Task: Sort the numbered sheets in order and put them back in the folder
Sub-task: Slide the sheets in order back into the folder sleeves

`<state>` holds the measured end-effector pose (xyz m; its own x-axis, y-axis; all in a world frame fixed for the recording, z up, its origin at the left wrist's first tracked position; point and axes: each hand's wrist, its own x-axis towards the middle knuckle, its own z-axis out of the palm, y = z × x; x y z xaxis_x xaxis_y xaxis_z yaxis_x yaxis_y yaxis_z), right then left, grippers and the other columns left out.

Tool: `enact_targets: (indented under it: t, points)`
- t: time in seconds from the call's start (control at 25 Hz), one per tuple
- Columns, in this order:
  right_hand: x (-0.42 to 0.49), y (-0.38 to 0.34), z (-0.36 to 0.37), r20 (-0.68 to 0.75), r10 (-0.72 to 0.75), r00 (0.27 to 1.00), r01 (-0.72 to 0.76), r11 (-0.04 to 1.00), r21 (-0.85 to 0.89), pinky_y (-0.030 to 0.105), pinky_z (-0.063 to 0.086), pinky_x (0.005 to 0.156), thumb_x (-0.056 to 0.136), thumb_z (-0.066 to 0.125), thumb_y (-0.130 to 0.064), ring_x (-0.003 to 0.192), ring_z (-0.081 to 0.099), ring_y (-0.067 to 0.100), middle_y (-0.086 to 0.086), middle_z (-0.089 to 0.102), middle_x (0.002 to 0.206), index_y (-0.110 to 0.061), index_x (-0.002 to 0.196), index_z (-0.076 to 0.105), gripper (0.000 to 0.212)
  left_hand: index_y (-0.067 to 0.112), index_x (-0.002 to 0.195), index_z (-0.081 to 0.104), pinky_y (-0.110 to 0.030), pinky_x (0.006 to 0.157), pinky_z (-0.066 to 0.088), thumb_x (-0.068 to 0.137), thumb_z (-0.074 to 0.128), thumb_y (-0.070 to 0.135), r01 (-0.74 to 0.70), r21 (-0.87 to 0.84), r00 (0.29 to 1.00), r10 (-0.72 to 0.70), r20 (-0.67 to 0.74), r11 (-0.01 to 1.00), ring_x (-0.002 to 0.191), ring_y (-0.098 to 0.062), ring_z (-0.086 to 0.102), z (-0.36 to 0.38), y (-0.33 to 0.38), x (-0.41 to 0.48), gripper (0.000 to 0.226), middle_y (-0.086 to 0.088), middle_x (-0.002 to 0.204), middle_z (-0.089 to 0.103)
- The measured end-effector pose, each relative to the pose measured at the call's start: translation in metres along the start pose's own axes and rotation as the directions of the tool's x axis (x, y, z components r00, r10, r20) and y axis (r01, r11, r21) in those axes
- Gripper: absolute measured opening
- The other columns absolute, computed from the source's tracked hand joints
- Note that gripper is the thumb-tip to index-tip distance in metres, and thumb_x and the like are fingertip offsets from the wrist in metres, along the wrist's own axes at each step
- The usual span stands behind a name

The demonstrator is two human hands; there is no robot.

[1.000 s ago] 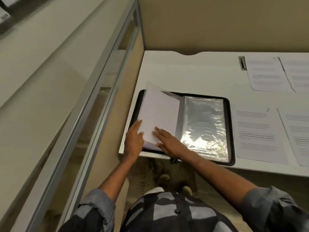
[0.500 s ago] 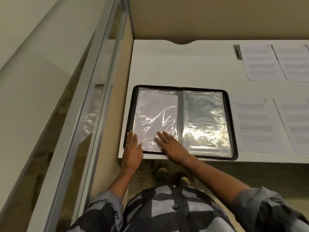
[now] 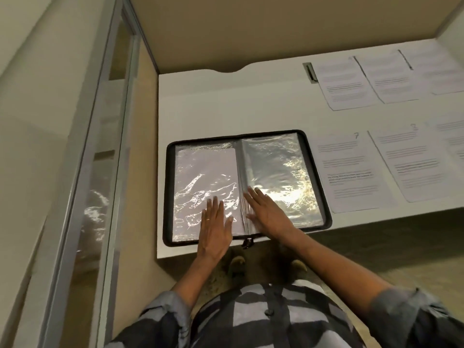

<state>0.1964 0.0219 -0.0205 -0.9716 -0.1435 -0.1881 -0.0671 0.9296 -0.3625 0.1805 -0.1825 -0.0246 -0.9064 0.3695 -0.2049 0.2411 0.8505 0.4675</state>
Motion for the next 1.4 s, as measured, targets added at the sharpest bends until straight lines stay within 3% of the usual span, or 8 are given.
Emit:
enact_targets:
  t: [0.24, 0.52, 0.72, 0.88, 1.08, 1.24, 1.4]
  points:
    - [-0.044, 0.085, -0.044, -0.121, 0.137, 0.983, -0.133, 0.99, 0.04, 0.043, 0.017, 0.127, 0.102, 0.052, -0.049, 0.158, 0.008, 0.025, 0.007, 0.007, 0.17, -0.014, 0.163, 0.014, 0.079, 0.017, 0.163, 0.017, -0.03, 0.125, -0.011, 0.109, 0.032, 0.048, -0.187, 0.037, 0.982, 0.188, -0.022, 0.982, 0.156, -0.011, -0.014, 0.017, 0.096, 0.038, 0.063, 0.002, 0.17, -0.001]
    - [-0.111, 0.2, -0.106, -0.171, 0.202, 0.964, -0.193, 0.979, 0.07, 0.039, 0.003, 0.128, 0.105, 0.033, -0.058, 0.157, -0.006, 0.018, 0.002, -0.008, 0.171, -0.018, 0.163, -0.002, 0.079, 0.02, 0.164, 0.008, -0.023, 0.118, -0.023, 0.11, 0.033, 0.047, -0.229, 0.094, 0.969, 0.236, -0.073, 0.969, 0.151, -0.006, -0.025, 0.062, 0.241, 0.07, 0.065, 0.007, 0.167, -0.012]
    - [-0.154, 0.273, -0.141, -0.208, 0.249, 0.946, -0.234, 0.968, 0.093, 0.041, 0.001, 0.128, 0.099, 0.017, -0.064, 0.157, -0.009, 0.018, -0.001, -0.012, 0.17, -0.019, 0.163, -0.005, 0.081, 0.025, 0.164, 0.001, -0.035, 0.126, -0.012, 0.11, 0.032, 0.047, -0.29, 0.069, 0.953, 0.295, -0.069, 0.954, 0.153, -0.006, -0.022, 0.096, 0.323, 0.078, 0.066, 0.008, 0.169, -0.013]
    - [-0.174, 0.324, -0.162, -0.223, 0.281, 0.933, -0.27, 0.959, 0.079, 0.038, -0.005, 0.126, 0.096, 0.013, -0.064, 0.156, -0.011, 0.018, -0.002, -0.014, 0.169, -0.019, 0.163, -0.006, 0.082, 0.022, 0.164, 0.002, -0.032, 0.124, -0.015, 0.109, 0.033, 0.049, -0.31, 0.124, 0.945, 0.32, -0.07, 0.942, 0.153, -0.005, -0.023, 0.121, 0.37, 0.092, 0.069, 0.007, 0.168, -0.014]
    - [-0.168, 0.376, -0.186, -0.21, 0.285, 0.935, -0.276, 0.958, 0.074, 0.04, -0.001, 0.128, 0.098, 0.015, -0.062, 0.157, -0.01, 0.019, 0.0, -0.012, 0.17, -0.017, 0.163, -0.002, 0.081, 0.018, 0.164, 0.007, -0.028, 0.122, -0.02, 0.109, 0.034, 0.048, -0.311, 0.138, 0.943, 0.323, -0.074, 0.94, 0.153, -0.006, -0.022, 0.134, 0.41, 0.133, 0.068, 0.004, 0.17, -0.01]
    - [-0.136, 0.422, -0.204, -0.219, 0.261, 0.94, -0.252, 0.965, 0.07, 0.039, -0.007, 0.122, 0.103, 0.024, -0.061, 0.155, -0.013, 0.018, -0.001, -0.015, 0.169, -0.017, 0.164, 0.001, 0.078, 0.017, 0.164, 0.008, -0.036, 0.126, -0.01, 0.107, 0.024, 0.054, -0.355, 0.159, 0.927, 0.369, -0.066, 0.921, 0.155, -0.01, -0.017, 0.139, 0.435, 0.183, 0.069, 0.002, 0.171, -0.006]
    - [-0.09, 0.468, -0.228, -0.211, 0.244, 0.947, -0.233, 0.969, 0.077, 0.046, 0.002, 0.125, 0.101, 0.022, -0.06, 0.157, -0.004, 0.024, 0.003, -0.007, 0.17, -0.013, 0.163, 0.008, 0.08, 0.016, 0.164, 0.012, -0.043, 0.129, -0.002, 0.105, 0.017, 0.058, -0.343, 0.173, 0.932, 0.357, -0.055, 0.923, 0.157, -0.014, -0.013, 0.15, 0.454, 0.247, 0.072, 0.0, 0.171, -0.003]
